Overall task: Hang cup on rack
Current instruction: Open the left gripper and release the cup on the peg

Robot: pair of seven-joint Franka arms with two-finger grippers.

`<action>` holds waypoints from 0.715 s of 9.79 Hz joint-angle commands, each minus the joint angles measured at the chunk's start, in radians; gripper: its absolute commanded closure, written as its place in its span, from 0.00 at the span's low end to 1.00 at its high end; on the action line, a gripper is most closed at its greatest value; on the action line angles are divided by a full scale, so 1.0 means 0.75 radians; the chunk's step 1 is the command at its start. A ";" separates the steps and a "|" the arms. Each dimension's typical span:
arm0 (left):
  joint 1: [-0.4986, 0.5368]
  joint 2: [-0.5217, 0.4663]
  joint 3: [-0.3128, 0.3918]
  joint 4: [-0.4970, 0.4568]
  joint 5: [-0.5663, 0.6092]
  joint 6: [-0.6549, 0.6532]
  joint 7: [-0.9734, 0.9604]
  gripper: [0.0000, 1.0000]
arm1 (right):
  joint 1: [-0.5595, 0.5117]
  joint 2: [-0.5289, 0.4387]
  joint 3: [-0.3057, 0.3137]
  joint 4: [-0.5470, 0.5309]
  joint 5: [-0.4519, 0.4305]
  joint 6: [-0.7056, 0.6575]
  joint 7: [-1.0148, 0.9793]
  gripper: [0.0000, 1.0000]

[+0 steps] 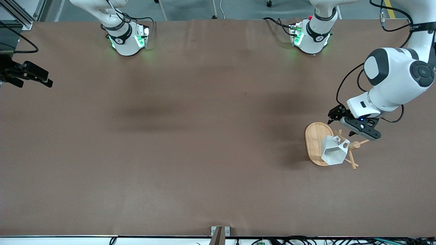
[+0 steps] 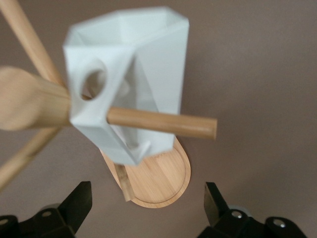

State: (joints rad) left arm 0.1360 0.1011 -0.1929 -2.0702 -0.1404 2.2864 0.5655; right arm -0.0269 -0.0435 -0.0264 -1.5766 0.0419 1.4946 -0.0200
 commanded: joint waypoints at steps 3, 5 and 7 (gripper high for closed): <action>-0.060 -0.094 0.018 0.130 0.024 -0.287 -0.336 0.00 | -0.019 0.003 0.013 0.008 -0.009 0.003 0.018 0.00; -0.067 -0.120 0.020 0.217 0.028 -0.401 -0.457 0.00 | -0.019 0.003 0.013 0.008 -0.005 0.001 0.018 0.00; -0.083 -0.121 0.006 0.409 0.225 -0.644 -0.590 0.00 | -0.019 0.003 0.013 0.008 -0.005 0.001 0.016 0.00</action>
State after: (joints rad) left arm 0.0940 -0.0123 -0.1917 -1.8433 -0.0593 1.9067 0.1830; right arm -0.0281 -0.0432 -0.0265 -1.5766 0.0419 1.4951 -0.0197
